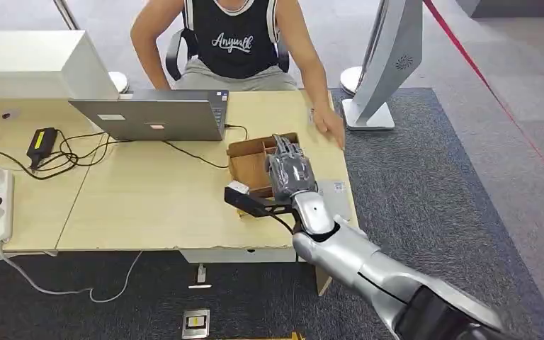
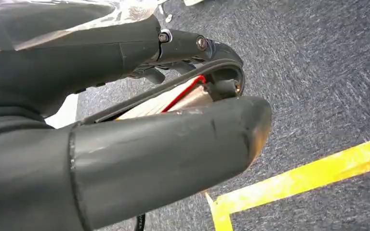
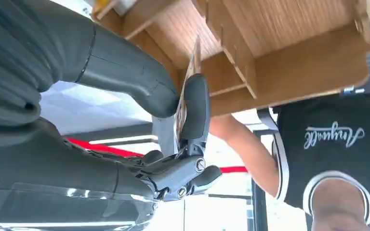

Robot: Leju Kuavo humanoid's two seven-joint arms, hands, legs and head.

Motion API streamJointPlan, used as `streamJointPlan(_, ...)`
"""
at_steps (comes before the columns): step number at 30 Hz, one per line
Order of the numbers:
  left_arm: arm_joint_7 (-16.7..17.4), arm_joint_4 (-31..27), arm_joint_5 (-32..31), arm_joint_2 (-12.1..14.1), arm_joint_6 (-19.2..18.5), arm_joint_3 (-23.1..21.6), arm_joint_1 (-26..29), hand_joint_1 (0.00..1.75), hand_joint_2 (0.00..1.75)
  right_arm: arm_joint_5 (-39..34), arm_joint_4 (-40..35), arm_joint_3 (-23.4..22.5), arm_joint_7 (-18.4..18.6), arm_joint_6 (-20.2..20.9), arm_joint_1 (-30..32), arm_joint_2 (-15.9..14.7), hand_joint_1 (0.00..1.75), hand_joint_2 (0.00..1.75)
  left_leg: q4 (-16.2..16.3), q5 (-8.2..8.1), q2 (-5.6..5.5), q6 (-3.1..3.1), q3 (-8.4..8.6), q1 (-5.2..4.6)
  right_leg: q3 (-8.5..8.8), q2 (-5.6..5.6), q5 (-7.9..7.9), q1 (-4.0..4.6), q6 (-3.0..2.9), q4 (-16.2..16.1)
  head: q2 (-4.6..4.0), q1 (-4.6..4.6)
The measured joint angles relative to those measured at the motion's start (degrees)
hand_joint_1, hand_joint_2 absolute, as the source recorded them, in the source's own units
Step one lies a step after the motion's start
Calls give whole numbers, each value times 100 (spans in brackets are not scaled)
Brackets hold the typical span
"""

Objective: Pass the card to the sensor for recognition and then transmit it.

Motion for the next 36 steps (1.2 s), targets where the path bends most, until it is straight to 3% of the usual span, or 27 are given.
streamJointPlan(24,-20,0,-66,-52,-15,0,-21,0,0,70,-387,-81,81,304,-520,-55,175,175,0,0,0,0,-3,0,-1,0,0,0,0,0,-2,0)
streamJointPlan(36,-27,2,-348,-52,-201,-24,-135,0,0,389,348,-79,249,304,-1726,98,175,175,1,1,-1,0,-3,0,-2,0,1,0,1,1,-2,-2)
